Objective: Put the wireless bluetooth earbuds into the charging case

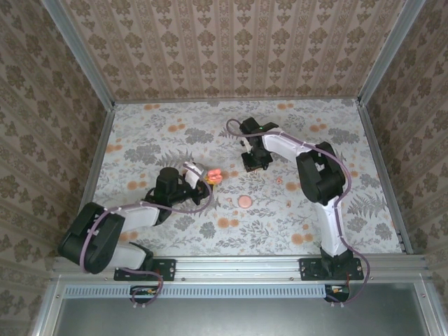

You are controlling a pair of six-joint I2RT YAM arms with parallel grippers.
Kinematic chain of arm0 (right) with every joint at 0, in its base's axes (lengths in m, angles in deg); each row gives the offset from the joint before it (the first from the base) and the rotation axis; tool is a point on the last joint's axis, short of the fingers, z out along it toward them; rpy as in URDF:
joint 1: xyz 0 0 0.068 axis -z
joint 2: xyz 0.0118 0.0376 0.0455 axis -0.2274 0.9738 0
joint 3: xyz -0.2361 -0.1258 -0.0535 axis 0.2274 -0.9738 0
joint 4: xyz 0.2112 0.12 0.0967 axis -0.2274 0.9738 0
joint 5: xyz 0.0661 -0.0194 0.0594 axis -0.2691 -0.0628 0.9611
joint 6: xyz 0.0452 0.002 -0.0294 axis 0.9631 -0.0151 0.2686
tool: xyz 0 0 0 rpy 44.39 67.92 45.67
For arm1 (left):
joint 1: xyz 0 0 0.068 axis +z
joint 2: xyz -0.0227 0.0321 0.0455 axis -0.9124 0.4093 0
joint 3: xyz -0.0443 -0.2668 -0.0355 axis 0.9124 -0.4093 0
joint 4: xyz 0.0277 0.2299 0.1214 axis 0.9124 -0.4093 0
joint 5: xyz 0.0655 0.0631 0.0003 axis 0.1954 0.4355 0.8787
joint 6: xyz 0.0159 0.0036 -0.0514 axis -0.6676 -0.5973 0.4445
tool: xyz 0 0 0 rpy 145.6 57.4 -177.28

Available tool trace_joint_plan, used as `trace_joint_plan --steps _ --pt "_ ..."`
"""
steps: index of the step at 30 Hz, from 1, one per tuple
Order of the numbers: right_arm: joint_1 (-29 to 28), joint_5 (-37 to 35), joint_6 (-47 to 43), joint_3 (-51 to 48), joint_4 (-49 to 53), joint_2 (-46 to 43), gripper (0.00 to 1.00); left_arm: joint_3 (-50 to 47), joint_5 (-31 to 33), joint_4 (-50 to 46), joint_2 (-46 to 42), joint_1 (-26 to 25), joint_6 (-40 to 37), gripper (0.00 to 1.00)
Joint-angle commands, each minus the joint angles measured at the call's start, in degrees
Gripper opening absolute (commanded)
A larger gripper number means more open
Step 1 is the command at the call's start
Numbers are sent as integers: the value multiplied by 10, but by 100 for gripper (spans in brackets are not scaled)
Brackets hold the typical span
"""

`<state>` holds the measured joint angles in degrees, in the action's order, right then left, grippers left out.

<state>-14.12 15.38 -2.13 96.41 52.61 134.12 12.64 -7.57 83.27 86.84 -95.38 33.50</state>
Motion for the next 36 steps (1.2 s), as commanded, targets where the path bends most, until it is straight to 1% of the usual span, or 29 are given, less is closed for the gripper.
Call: trace_joint_plan --steps 1,4,10,15,16,18,24,26,33,36 --pt "-2 2 30 -52 -73 -73 26 11 -24 77 36 -2 24 18" --pt "-1 7 46 -117 -132 -127 26 12 -31 125 71 -4 38 18" --pt "0 30 60 -261 -285 -250 25 15 -50 233 136 -10 69 17" --pt "4 70 71 -361 -422 -338 26 25 -74 338 197 -18 102 17" --pt "4 78 73 -375 -445 -351 26 32 -92 342 205 -20 108 17" --pt "4 94 74 -401 -483 -374 26 46 -102 341 212 -26 106 16" --pt "4 137 78 -469 -579 -423 26 64 -106 341 210 -39 97 16" --pt "4 151 84 -491 -610 -454 25 65 -105 341 207 -42 94 16" --pt "2 207 102 -527 -685 -484 24 76 -126 342 197 -44 102 16" --pt "-4 221 112 -532 -714 -486 24 75 -121 342 187 -44 105 16"
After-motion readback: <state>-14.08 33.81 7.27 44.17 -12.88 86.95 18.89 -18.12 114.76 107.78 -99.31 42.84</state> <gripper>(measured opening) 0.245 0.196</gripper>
